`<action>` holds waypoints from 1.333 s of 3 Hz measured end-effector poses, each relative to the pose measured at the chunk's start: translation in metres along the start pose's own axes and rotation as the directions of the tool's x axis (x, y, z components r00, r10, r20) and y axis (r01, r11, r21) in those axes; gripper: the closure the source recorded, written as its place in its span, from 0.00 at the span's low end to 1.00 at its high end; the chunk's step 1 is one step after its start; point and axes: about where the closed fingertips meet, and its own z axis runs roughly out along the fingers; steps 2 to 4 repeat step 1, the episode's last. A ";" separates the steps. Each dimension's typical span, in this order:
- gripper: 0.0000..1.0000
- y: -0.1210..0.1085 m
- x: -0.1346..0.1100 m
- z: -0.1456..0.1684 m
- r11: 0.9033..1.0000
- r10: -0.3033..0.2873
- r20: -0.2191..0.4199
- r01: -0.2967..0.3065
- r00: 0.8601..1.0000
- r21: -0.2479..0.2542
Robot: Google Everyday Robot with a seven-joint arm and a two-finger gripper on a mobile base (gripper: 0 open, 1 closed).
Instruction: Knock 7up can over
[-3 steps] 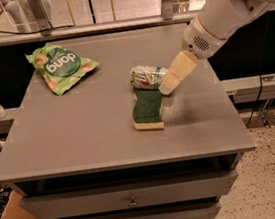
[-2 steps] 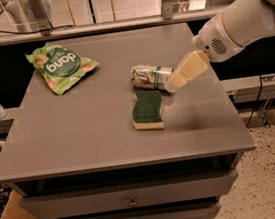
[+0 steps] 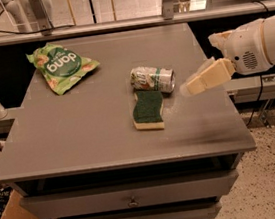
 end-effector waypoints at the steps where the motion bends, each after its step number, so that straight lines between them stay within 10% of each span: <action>1: 0.00 0.000 0.000 0.000 1.000 0.000 0.000 0.000 1.000 0.000; 4: 0.00 0.000 0.000 0.000 1.000 0.000 0.000 0.000 1.000 0.000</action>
Offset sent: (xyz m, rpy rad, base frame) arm 0.0000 0.0000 0.0000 0.0000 0.0000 0.0000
